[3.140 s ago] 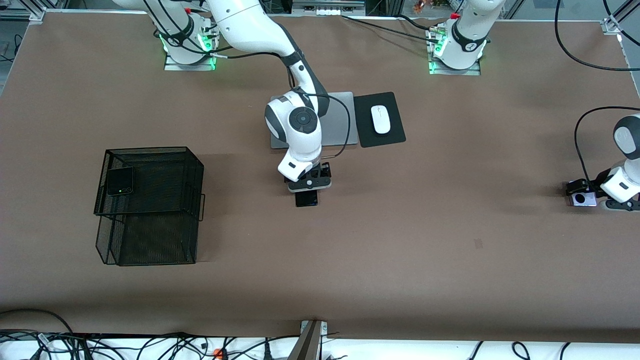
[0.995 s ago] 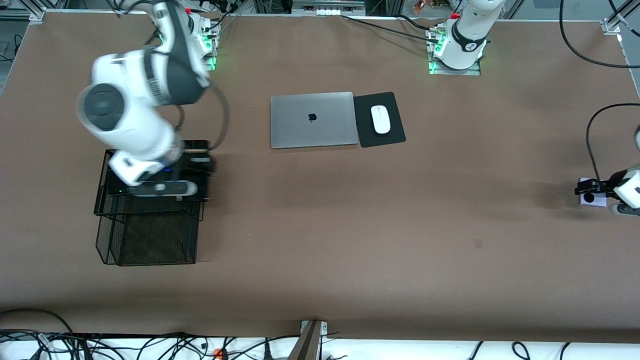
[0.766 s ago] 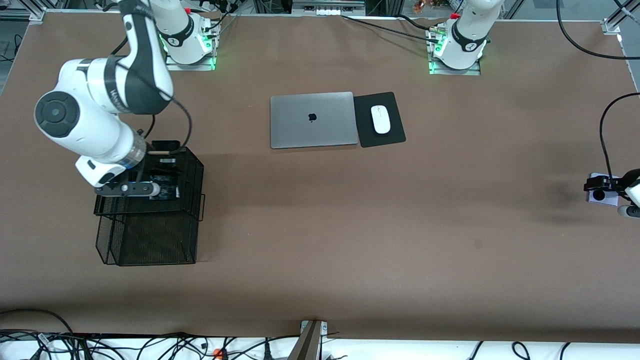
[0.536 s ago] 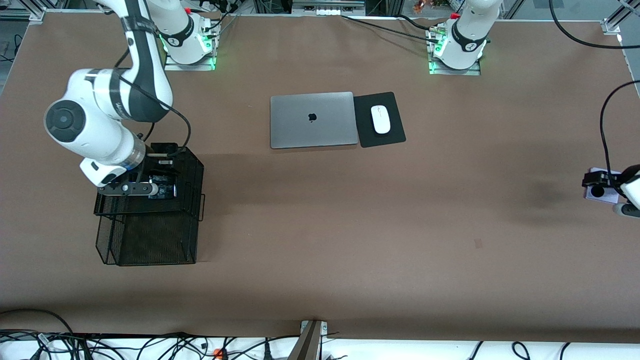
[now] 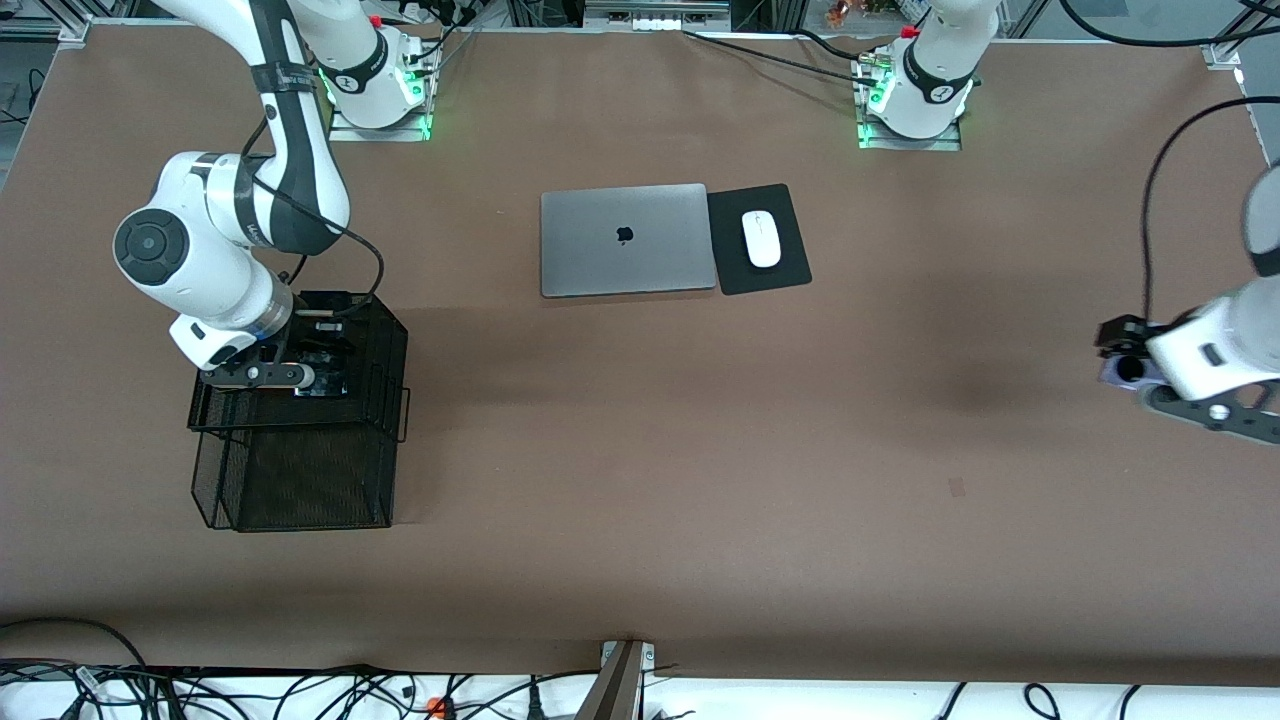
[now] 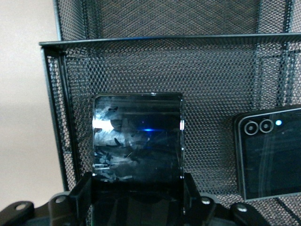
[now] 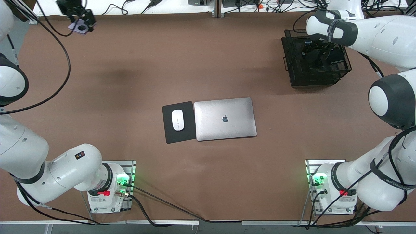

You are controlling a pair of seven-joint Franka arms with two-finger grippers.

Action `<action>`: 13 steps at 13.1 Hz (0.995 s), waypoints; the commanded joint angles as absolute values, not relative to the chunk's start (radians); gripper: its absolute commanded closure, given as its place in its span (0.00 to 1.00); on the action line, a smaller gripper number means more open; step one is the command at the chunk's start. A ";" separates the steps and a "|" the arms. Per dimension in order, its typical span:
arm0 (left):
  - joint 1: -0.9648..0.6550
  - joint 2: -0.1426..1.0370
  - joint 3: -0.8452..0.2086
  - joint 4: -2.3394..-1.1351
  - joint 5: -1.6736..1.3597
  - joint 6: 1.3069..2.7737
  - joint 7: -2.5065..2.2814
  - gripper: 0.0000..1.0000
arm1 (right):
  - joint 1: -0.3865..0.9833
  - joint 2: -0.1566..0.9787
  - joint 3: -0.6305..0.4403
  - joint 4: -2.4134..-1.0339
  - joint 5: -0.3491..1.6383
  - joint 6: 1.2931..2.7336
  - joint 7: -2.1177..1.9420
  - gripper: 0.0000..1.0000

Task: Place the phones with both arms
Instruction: 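Carry the lavender phone with the left gripper beside the laptop, release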

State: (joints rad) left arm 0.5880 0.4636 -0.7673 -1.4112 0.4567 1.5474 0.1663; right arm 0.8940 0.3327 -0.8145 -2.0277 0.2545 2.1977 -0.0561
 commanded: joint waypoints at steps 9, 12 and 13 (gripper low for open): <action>0.358 0.650 -0.769 -1.393 0.241 1.661 -0.115 0.83 | 0.873 0.330 -0.833 -1.919 0.316 2.113 -0.092 0.00; 0.254 0.699 -0.764 -1.397 0.173 1.804 -0.240 0.84 | 0.871 0.331 -0.850 -1.783 0.311 1.947 -0.078 0.00; 0.189 0.712 -0.759 -1.397 0.175 1.853 -0.333 0.84 | 0.871 0.331 -0.851 -1.741 0.307 1.900 -0.071 0.00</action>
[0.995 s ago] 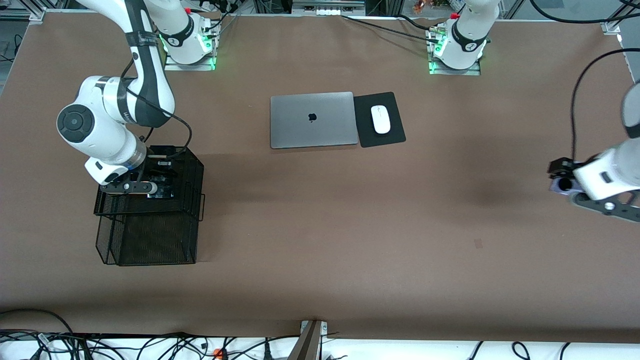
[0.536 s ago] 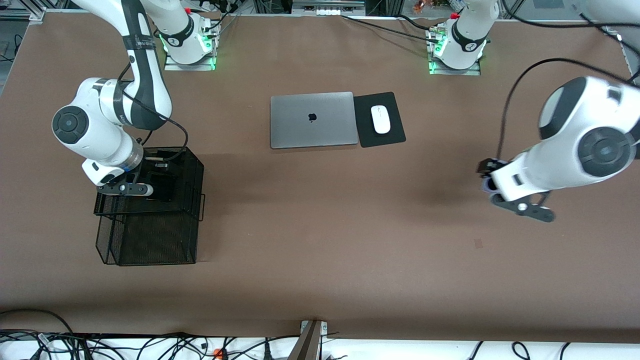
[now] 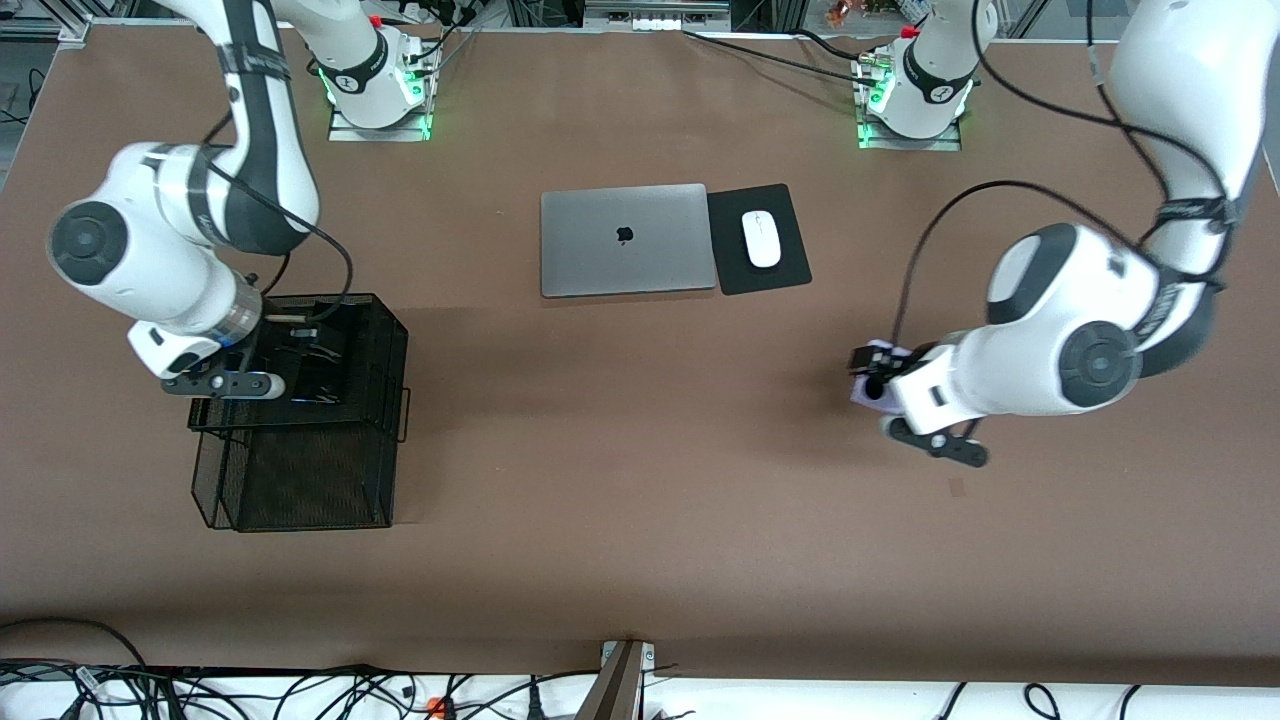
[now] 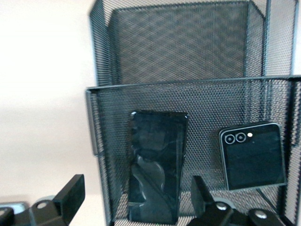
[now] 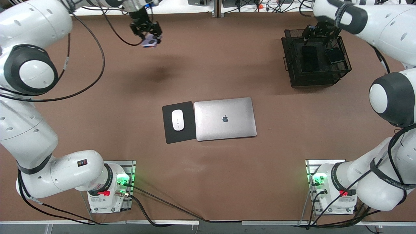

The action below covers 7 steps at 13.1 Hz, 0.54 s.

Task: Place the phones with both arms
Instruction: 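Carry the lavender phone with the left gripper beside the laptop, release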

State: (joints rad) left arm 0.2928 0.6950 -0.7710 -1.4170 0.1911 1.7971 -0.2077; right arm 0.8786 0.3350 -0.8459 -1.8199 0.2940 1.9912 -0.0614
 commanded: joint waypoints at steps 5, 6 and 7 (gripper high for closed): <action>-0.186 0.822 -0.619 -1.405 0.186 2.187 -0.628 0.85 | 0.871 0.331 -0.857 -1.557 0.265 1.701 0.046 0.00; -0.272 0.842 -0.559 -1.405 0.186 2.262 -0.700 0.85 | 0.870 0.331 -0.859 -1.543 0.265 1.692 0.052 0.00; -0.349 0.859 -0.501 -1.404 0.184 2.325 -0.756 0.85 | 0.870 0.333 -0.859 -1.540 0.265 1.694 0.052 0.00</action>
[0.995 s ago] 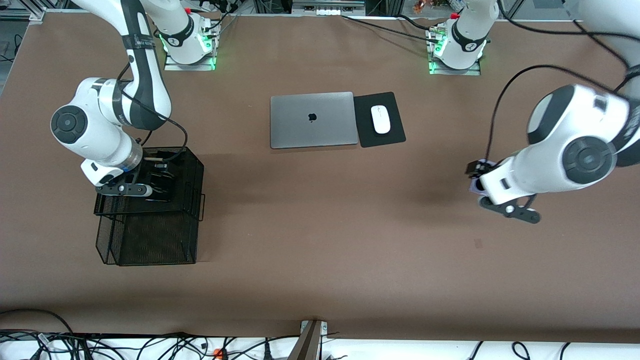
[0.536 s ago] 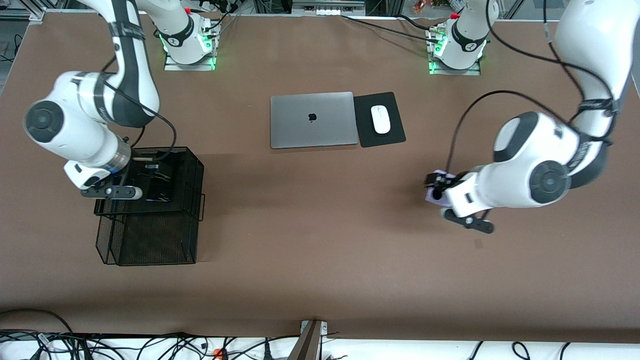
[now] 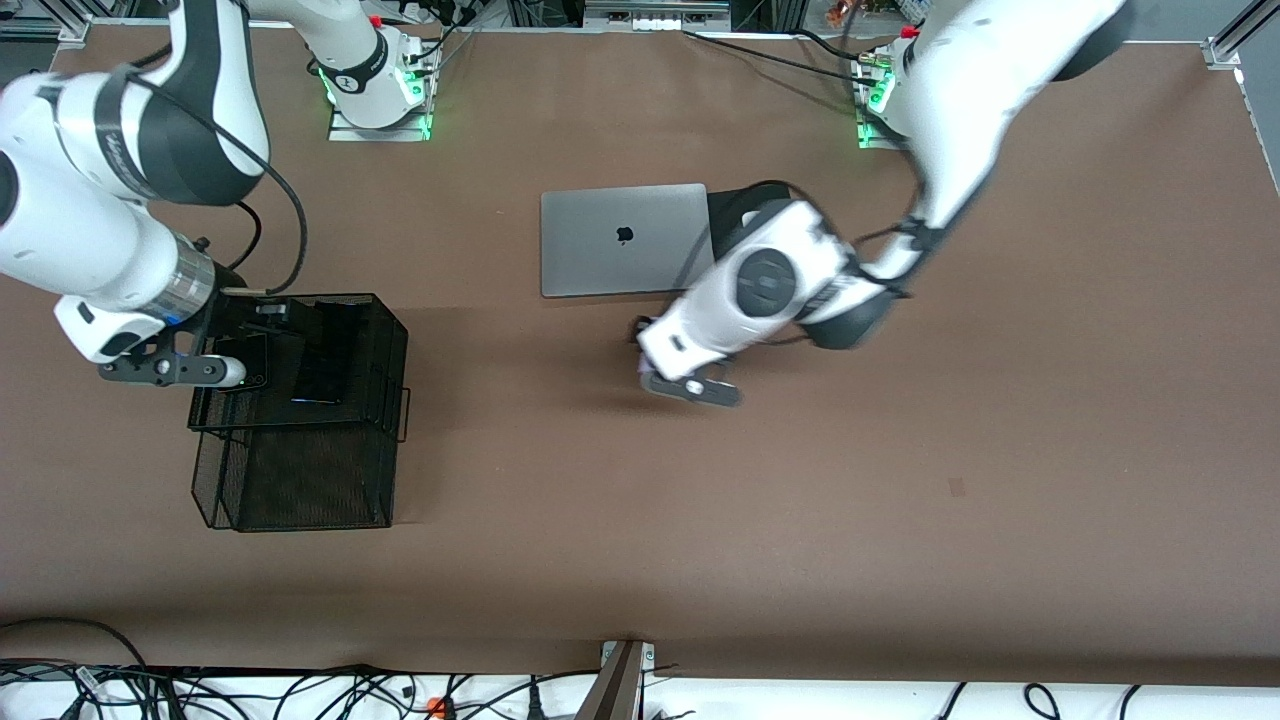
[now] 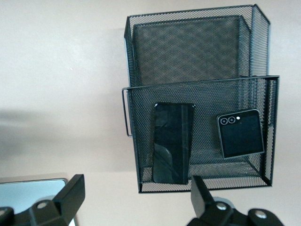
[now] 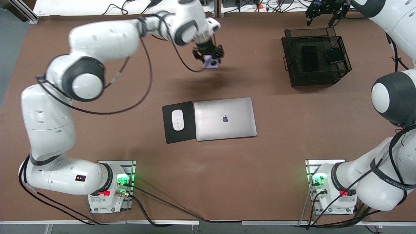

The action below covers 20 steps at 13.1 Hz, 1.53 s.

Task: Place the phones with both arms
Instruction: 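Carry the lavender phone with the left gripper beside the laptop, release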

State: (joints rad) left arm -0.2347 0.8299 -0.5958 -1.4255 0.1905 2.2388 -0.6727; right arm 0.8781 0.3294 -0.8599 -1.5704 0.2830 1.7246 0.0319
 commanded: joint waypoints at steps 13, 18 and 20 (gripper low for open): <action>-0.522 0.881 -0.367 -1.396 0.186 2.487 -0.890 0.00 | 0.865 0.342 -0.859 -1.543 0.267 1.692 0.060 0.00; -0.405 0.634 -0.330 -1.390 0.291 1.989 -0.804 0.00 | 0.871 0.368 -0.856 -1.555 0.270 1.703 0.077 0.00; -0.317 0.550 -0.330 -1.387 0.293 1.812 -0.592 0.00 | 0.893 0.417 -0.850 -1.563 0.279 1.744 0.130 0.00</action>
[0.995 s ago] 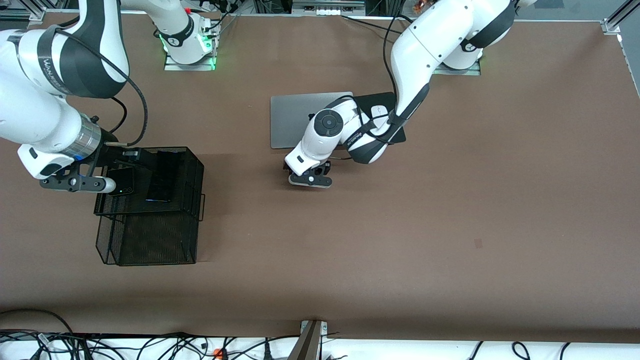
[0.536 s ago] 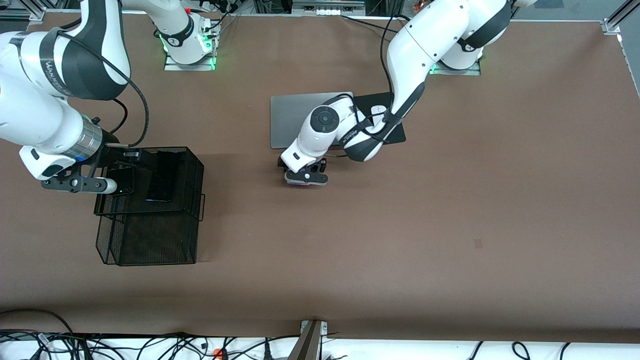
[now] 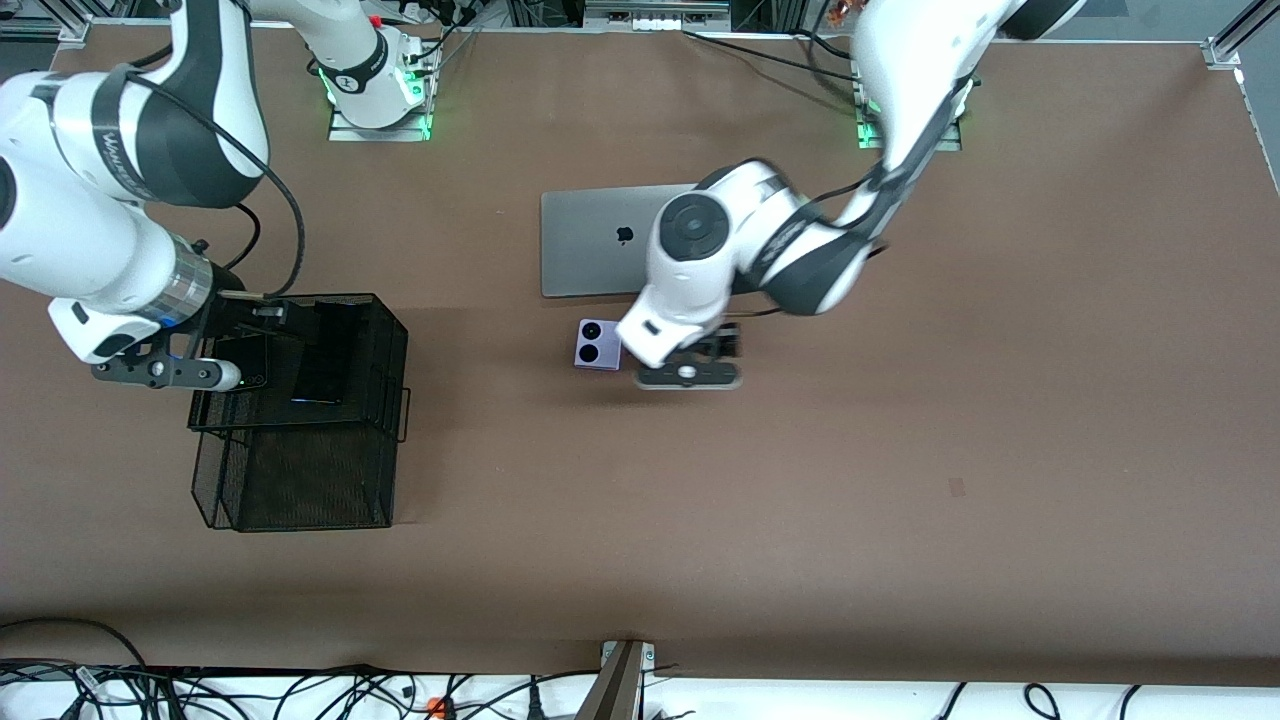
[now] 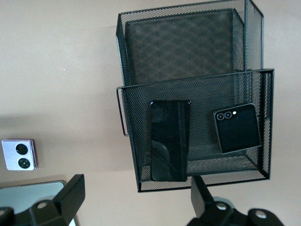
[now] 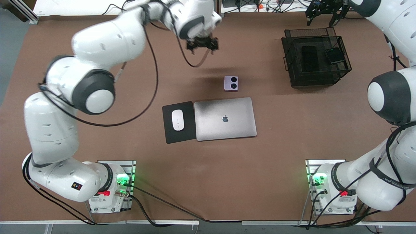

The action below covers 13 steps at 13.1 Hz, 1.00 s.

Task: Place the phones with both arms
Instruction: 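Grasp the lavender phone with the right gripper while the left gripper withdraws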

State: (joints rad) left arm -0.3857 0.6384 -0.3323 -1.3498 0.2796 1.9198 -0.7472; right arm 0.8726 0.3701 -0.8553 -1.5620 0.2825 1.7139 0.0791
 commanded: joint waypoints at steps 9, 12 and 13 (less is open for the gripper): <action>0.075 0.174 -0.318 -1.504 0.089 1.618 -0.085 0.00 | 0.999 0.635 -0.570 -1.508 0.339 2.078 0.636 0.00; 0.023 0.013 -0.128 -1.652 0.077 1.657 -0.067 0.00 | 0.999 0.725 -0.454 -1.402 0.337 2.127 0.771 0.00; 0.017 -0.035 -0.095 -1.669 0.074 1.657 -0.061 0.00 | 1.002 0.738 -0.427 -1.396 0.337 2.155 0.803 0.00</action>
